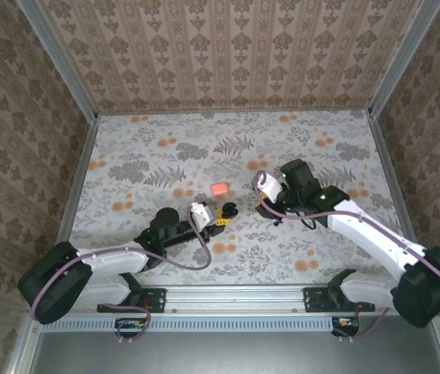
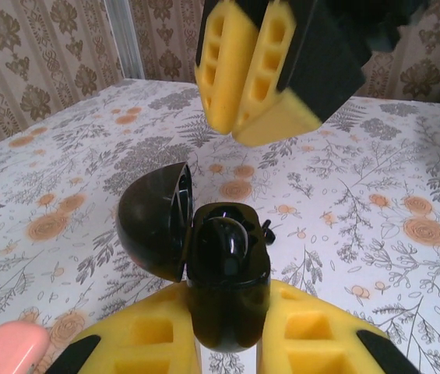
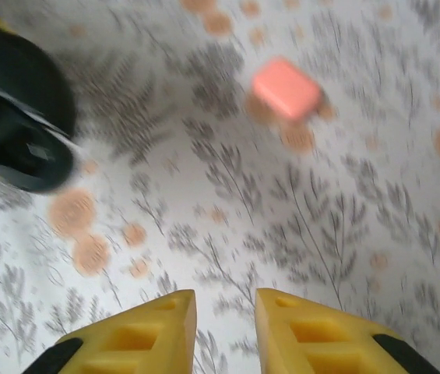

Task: Insert wireless bluetooth earbuds into charging case

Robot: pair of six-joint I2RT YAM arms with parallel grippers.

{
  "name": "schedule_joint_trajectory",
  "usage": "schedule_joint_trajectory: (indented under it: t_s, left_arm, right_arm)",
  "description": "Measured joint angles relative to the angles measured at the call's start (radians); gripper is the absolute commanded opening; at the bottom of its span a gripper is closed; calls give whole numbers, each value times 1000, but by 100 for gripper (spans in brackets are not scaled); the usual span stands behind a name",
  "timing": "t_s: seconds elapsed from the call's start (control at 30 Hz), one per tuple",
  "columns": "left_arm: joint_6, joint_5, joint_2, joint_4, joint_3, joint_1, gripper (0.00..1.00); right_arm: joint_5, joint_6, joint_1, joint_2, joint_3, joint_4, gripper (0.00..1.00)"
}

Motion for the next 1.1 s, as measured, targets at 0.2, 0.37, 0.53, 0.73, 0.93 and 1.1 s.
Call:
schedule_joint_trajectory:
  t_s: [0.2, 0.37, 0.53, 0.73, 0.93, 1.1]
  left_arm:
    - [19, -21, -68, -61, -13, 0, 14]
    - [23, -42, -115, -106, -21, 0, 14]
    - [30, -53, -138, -127, -24, 0, 14]
    - [31, -67, -141, -146, -25, 0, 14]
    - [34, -69, -140, -159, -26, 0, 14]
    - [34, -71, -140, -161, -26, 2, 14]
  right_arm:
    - [123, -32, -13, 176, 66, -160, 41]
    - [189, -81, -33, 318, 114, -239, 44]
    - [229, -123, -44, 420, 166, -274, 46]
    - [261, -161, -52, 501, 208, -296, 47]
    - [271, -182, -63, 554, 237, -319, 47]
    - [272, -185, -68, 589, 253, -335, 47]
